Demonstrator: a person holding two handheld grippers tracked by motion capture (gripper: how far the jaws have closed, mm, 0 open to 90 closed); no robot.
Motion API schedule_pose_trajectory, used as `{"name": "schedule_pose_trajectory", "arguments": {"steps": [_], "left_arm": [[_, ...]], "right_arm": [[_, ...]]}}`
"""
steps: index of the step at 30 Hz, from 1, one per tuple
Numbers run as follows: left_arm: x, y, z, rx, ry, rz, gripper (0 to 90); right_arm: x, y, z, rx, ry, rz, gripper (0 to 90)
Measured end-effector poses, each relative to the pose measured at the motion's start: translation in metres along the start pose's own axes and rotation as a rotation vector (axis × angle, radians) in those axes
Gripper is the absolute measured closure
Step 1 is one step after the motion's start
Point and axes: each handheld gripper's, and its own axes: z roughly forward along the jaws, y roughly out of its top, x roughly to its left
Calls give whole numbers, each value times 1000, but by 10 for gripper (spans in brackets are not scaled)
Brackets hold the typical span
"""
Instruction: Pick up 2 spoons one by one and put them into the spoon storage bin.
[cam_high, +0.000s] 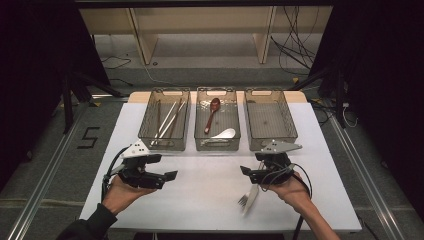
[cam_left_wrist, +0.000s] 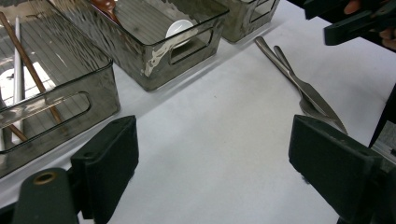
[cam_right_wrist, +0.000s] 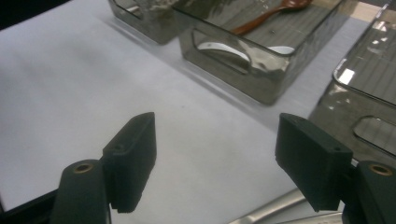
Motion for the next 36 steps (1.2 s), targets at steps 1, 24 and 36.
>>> {"name": "schedule_pose_trajectory", "arguments": {"steps": [1,24,36], "left_arm": [[0,-1,-1,1,1,-3,156],[-5,-10,-10,-38,20,11,154],[-6,-10,-10,-40,18,16,154]], "right_arm": [[-2,0,2,9,-5,5,308],[-59,-8,42,187,-100,41,898],[-70,-15,54,268,-106,54,900]]}}
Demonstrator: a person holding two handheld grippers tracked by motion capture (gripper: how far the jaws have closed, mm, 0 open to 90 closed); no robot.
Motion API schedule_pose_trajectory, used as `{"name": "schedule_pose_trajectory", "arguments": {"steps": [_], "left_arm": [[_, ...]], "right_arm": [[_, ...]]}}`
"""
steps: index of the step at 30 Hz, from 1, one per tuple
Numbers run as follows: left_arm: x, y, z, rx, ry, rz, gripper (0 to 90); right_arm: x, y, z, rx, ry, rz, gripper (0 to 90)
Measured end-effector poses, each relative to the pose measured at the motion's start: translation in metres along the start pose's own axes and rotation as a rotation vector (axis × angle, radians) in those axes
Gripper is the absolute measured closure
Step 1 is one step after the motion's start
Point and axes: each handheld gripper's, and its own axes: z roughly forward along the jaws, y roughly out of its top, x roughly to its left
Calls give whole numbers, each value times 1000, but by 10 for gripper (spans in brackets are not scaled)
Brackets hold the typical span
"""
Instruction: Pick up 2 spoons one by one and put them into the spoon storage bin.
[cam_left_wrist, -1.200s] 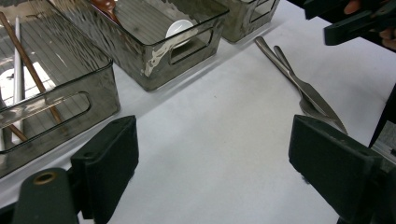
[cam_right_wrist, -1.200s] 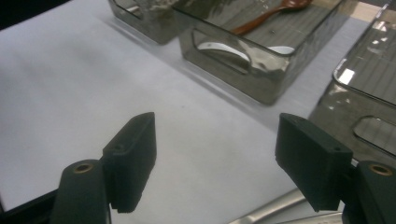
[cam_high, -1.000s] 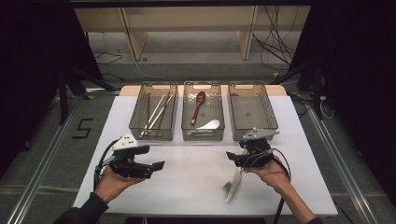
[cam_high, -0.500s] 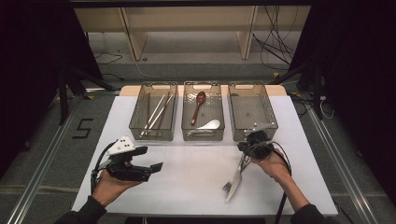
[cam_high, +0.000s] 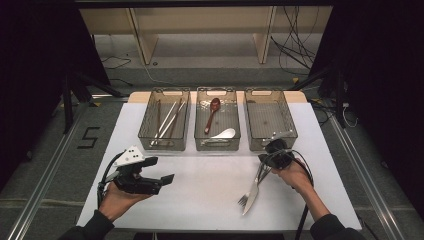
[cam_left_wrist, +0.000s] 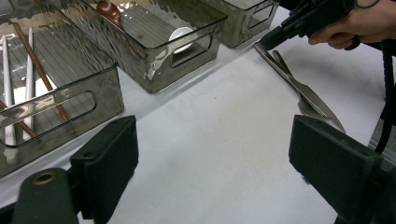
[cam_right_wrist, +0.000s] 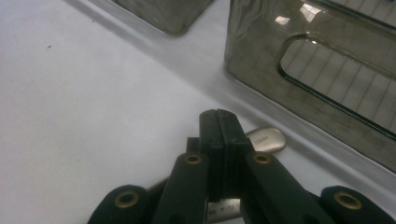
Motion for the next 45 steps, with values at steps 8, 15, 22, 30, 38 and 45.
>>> {"name": "schedule_pose_trajectory", "arguments": {"steps": [8,15,22,30,38,45], "left_arm": [[-1,0,0,0,2,4,154],[-1,0,0,1,1,7,155],[-3,0,0,7,-5,23,155],[-3,0,0,4,-3,19,155],[-3,0,0,9,-4,23,155],[-4,0,1,12,-4,27,155]], "right_arm": [[0,2,11,32,-1,-14,900],[3,4,16,66,8,-29,900],[4,4,15,110,-11,-20,900],[3,-4,3,191,-43,-1,900],[2,-19,-11,242,-59,15,900],[-1,-35,-25,263,-54,37,900]]}}
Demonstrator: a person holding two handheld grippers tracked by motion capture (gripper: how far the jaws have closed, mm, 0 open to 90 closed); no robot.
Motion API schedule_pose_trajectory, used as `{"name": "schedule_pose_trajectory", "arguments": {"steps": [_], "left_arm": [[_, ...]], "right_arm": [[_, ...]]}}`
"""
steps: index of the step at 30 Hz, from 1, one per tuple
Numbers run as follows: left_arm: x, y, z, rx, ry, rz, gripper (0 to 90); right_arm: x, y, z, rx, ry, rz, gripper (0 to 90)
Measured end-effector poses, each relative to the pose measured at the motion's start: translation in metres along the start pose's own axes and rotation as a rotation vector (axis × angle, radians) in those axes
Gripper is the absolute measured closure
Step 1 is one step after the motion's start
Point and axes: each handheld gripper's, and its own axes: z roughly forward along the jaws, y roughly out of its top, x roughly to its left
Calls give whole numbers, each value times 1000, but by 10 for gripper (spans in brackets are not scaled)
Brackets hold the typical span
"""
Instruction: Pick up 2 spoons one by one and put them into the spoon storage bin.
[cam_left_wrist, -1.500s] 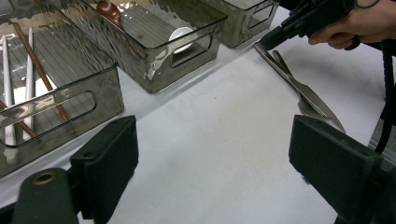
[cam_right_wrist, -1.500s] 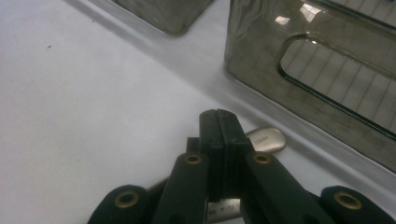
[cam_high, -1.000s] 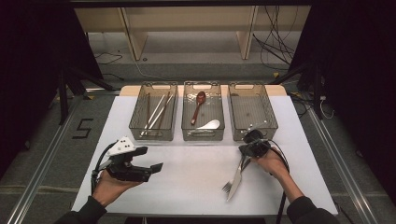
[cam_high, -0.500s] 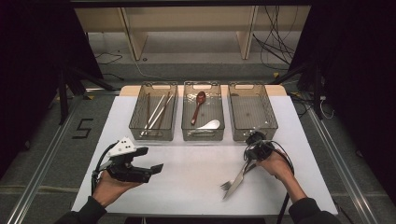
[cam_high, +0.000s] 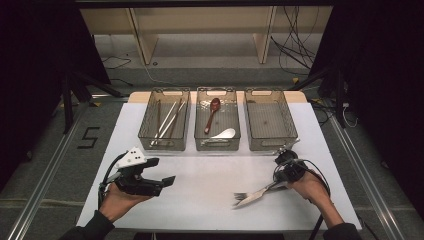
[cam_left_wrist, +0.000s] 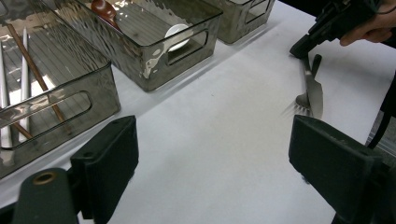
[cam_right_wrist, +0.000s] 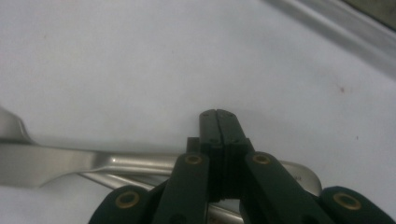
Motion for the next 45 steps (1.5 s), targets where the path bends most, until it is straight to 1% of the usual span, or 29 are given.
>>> {"name": "schedule_pose_trajectory", "arguments": {"steps": [3,8,10,13,18,24,26,27,30,32,33,35,38,41,43,45], "left_arm": [[0,0,1,2,2,-3,155],[0,0,0,4,1,2,155],[0,0,0,0,4,4,155],[0,0,-1,-8,4,11,155],[0,0,-2,-8,1,7,155],[1,1,-2,-24,2,2,155],[1,1,-2,-32,-1,-6,155],[1,1,-2,-32,0,-7,155],[2,0,-2,-28,-3,-4,155],[2,0,-2,-27,-3,-2,155],[2,0,-2,-27,-3,-2,155],[2,0,-2,-34,0,-8,155],[2,0,-3,-35,1,-6,155],[3,1,-3,-37,3,-2,155],[2,1,-3,-40,2,-5,155],[2,1,-3,-43,2,-10,155]], "right_arm": [[1,-5,-2,8,4,6,900],[3,-11,-5,20,-2,-3,900],[4,-13,-6,26,-1,-11,900],[4,-15,-8,30,7,-12,900],[5,-18,-9,37,7,-20,900],[5,-18,-9,39,9,-26,900],[4,-18,-10,23,10,-35,891],[3,-17,-12,16,14,-39,853],[1,-15,-19,-23,23,-58,809],[2,-14,-23,-43,19,-89,719],[2,-14,-24,-44,19,-98,680],[4,-13,-27,-56,21,-128,639],[5,-13,-30,-70,22,-159,553],[6,-12,-33,-83,12,-185,484],[5,-13,-35,-85,7,-204,445],[5,-15,-36,-75,-1,-228,409]]}}
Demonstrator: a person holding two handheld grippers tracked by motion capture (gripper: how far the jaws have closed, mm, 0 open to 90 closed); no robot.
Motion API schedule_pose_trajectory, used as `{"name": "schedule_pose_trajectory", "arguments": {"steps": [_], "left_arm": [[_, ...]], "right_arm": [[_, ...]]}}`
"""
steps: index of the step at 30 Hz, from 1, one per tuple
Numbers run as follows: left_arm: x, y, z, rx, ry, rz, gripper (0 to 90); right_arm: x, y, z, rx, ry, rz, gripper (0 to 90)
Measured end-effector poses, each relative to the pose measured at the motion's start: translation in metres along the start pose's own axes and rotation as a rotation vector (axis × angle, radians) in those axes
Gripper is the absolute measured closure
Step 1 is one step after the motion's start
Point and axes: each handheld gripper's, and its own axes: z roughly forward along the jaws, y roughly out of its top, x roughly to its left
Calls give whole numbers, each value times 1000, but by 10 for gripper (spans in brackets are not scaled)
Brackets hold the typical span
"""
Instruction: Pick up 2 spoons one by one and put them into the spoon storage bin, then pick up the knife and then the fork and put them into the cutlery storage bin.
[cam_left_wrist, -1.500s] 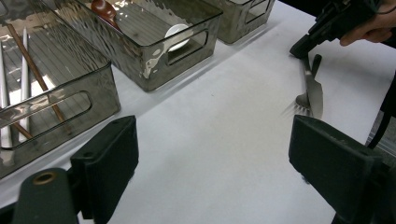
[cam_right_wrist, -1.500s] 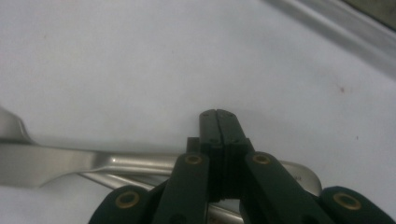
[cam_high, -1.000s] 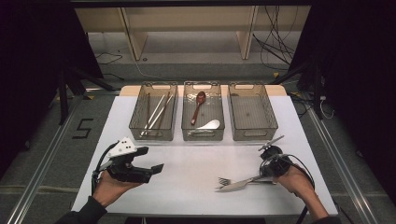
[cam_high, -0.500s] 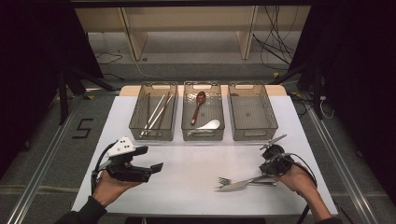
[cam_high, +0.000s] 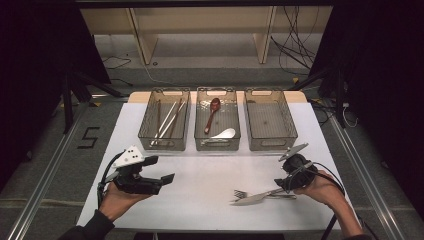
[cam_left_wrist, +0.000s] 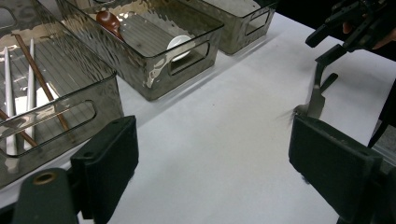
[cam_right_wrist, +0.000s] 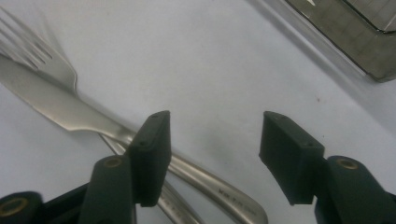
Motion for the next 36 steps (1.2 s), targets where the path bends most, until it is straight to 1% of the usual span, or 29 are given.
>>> {"name": "schedule_pose_trajectory", "arguments": {"steps": [3,5,7,11,14,15,18,22,25,28,29,32,33,36], "left_arm": [[0,0,0,2,0,6,155],[0,1,1,-5,1,1,155],[0,2,1,-11,4,4,155],[-1,1,1,-15,0,3,155],[0,1,1,-8,-2,9,155],[0,1,1,-7,-1,12,155],[0,0,0,-8,-1,12,155],[0,1,0,-10,1,10,155],[-1,0,1,-7,-1,16,155],[-1,1,1,-5,-3,18,155],[-2,1,1,-7,-4,19,155],[-1,0,1,-3,-4,22,155],[-1,0,1,-1,-5,21,155],[-1,0,1,5,-2,23,155]], "right_arm": [[1,-2,0,26,-2,-39,373],[0,-3,0,37,-6,-59,360],[0,-4,1,41,-6,-73,352],[2,-6,3,73,-3,-120,341],[2,-7,6,94,-11,-142,342],[2,-7,7,98,-7,-140,344],[2,-8,8,114,-3,-150,356],[3,-7,9,118,3,-176,378],[2,-7,11,126,4,-195,407],[3,-8,12,147,4,-202,430],[3,-8,12,151,-3,-213,443],[4,-9,13,170,-3,-230,464],[4,-9,14,176,-3,-243,471],[4,-6,16,176,26,-255,494]]}}
